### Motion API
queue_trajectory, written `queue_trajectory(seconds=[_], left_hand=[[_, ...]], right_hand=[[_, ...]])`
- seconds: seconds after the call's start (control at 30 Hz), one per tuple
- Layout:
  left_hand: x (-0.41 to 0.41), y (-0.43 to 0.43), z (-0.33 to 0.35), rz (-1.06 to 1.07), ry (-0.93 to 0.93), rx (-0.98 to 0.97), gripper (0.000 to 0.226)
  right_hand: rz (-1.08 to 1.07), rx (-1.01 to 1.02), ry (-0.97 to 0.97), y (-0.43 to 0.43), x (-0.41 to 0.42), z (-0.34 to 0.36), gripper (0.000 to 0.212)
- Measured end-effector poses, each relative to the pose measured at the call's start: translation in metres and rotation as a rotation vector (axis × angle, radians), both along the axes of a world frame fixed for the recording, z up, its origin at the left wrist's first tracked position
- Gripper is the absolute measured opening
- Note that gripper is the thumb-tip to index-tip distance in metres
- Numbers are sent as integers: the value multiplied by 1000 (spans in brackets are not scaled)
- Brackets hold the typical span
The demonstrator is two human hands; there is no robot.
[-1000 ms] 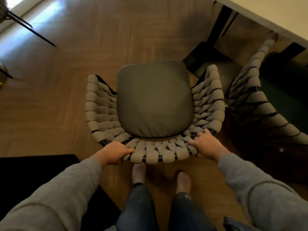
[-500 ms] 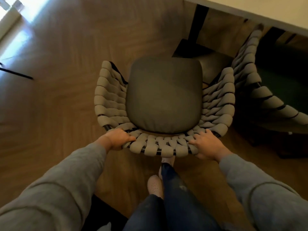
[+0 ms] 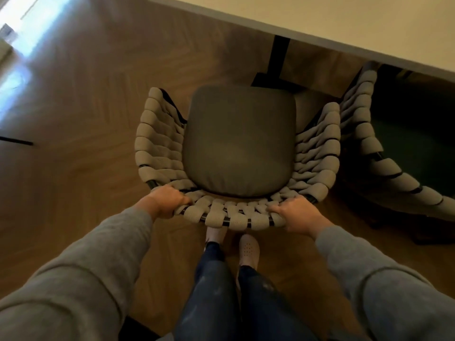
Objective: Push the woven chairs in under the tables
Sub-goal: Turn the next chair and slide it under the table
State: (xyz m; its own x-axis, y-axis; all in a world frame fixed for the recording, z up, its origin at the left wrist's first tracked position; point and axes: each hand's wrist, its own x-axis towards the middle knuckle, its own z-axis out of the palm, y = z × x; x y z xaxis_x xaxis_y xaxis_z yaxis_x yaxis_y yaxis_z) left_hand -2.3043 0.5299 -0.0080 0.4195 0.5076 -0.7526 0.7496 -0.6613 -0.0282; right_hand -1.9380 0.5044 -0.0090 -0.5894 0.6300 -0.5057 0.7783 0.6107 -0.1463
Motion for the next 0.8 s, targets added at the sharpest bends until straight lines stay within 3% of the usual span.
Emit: queue_trajectory(seconds=[0.23,0.6,0.8], left_hand=[[-11,13,-2,-33,-29,22,40],[-19,36,20,-52,-114,144,38],[-24,29,22,-2,-123,106,37]], right_hand=[[-14,-67,-7,12,-6,-1,31],[-7,-50,-22,43,-11,29,33],[46,-43,-39,49,-18,40,20]])
